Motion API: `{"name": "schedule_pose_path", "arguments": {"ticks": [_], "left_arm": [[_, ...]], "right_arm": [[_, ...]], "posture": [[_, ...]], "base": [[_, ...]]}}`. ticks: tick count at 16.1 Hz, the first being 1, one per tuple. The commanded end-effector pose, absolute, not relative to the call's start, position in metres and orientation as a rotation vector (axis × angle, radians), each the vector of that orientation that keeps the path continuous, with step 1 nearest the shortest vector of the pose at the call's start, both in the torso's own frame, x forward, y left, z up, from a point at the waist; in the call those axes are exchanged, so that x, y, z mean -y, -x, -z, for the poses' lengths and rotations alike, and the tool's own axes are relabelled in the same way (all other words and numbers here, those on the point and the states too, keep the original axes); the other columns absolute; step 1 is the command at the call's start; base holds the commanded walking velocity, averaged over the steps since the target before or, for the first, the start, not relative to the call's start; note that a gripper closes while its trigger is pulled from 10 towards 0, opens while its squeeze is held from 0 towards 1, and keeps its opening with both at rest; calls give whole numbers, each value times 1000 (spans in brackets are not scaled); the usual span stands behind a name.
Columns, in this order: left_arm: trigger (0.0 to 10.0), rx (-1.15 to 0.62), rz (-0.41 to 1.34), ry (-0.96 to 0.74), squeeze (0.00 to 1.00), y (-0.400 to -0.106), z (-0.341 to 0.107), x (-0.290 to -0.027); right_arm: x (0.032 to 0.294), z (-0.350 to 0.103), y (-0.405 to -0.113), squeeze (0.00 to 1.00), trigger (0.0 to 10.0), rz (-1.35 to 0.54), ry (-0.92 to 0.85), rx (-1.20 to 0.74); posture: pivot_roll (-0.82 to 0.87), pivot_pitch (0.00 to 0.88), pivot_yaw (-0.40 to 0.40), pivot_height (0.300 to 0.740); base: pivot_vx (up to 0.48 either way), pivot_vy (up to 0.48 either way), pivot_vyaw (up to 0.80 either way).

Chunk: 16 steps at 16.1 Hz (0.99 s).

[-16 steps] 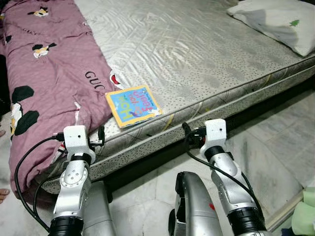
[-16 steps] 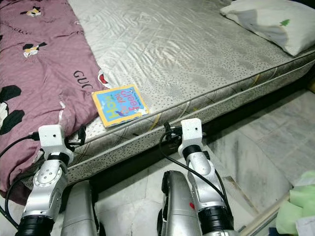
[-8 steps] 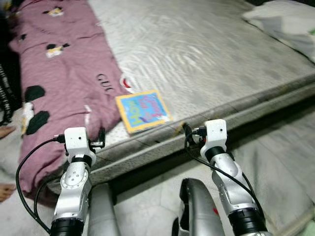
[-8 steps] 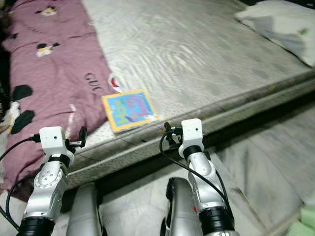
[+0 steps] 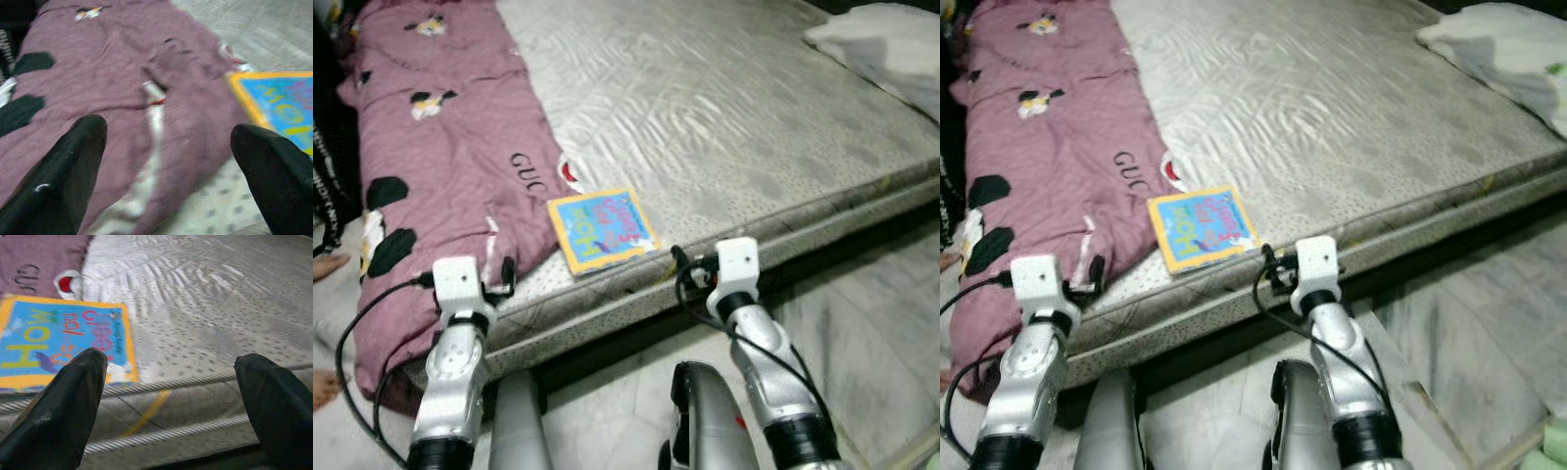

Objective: Clean up the room

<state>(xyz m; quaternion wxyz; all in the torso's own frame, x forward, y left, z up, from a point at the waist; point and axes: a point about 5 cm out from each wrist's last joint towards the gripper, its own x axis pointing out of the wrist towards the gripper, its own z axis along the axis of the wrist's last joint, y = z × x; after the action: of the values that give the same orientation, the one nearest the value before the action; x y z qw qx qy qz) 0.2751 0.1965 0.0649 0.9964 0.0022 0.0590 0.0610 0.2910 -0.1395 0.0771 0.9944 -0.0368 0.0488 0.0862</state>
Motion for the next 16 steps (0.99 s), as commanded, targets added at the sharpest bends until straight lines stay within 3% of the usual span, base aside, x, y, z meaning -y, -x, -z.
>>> {"name": "schedule_pose_path", "arguments": {"ticks": [1, 6, 16], "left_arm": [[10000, -142, -122, -1, 0, -272, -61, -198], [10000, -145, -128, 8, 0, -273, -60, -199], [10000, -236, -143, 92, 0, -288, -53, -196]], "right_arm": [[139, -79, -292, 0, 10000, -173, 73, -95], [140, -79, -293, 0, 10000, -174, 76, -94], [145, -84, -291, 0, 10000, -168, 80, -79]], "posture": [[13, 67, -24, 524], [11, 69, -26, 524], [-32, 74, -30, 505]], "base": [[289, 0, 0], [325, 0, 0], [0, 0, 0]]}}
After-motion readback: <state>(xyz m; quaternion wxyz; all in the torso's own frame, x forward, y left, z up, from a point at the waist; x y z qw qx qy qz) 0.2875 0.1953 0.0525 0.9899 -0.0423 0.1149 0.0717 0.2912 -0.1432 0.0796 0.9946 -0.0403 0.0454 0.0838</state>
